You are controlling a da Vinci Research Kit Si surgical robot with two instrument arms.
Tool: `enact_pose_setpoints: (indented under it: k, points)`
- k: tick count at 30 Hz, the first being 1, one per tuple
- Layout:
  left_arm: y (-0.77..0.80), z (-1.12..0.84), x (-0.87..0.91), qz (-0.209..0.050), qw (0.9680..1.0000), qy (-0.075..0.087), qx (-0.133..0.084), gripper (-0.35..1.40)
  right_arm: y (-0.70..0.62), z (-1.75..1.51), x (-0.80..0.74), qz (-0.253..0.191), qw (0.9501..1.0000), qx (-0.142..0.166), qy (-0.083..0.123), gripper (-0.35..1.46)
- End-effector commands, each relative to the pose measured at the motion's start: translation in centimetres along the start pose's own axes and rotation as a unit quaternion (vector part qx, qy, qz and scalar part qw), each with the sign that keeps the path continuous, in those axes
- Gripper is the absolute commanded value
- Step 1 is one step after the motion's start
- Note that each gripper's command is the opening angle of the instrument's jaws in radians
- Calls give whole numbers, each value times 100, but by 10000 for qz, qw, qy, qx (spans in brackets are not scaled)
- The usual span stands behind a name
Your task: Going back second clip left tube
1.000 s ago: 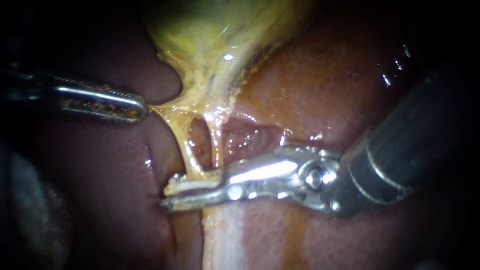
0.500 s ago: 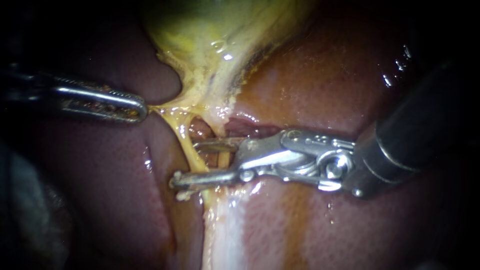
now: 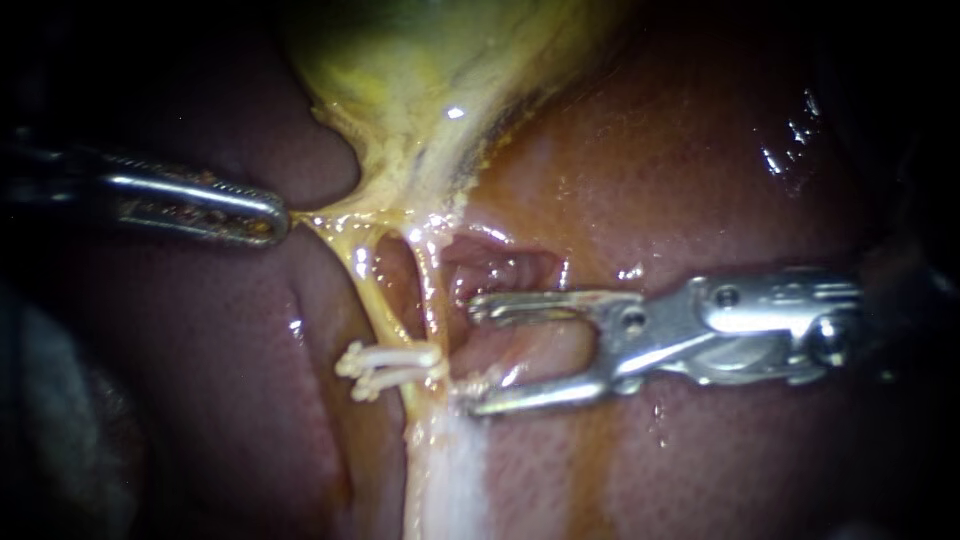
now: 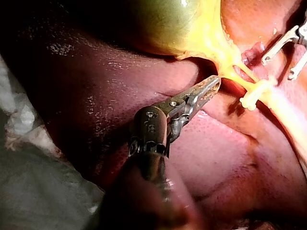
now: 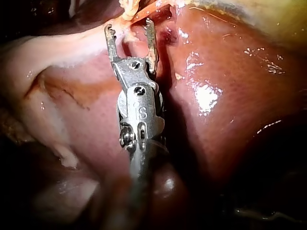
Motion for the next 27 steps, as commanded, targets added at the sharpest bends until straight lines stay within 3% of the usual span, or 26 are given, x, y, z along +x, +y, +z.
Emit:
enact_pose_setpoints:
  k: [1, 8, 14, 27]
  points:
    - [0, 0, 0, 0, 10000, 0, 2, -35, 1, -7, 3, -51, 10000, -8, -21, 50]
    - [-1, 1, 0, 2, 10000, -1, 1, -35, 11, -41, 15, -276, 9991, -106, -310, 50]
    - [-1, 4, 1, -2, 10000, 2, 7, -35, 12, -51, 12, -400, 9987, -79, -310, 50]
    - [-5, 53, -7, 32, 10000, 6, 21, -35, 11, -57, 10, -492, 9983, -47, -310, 50]
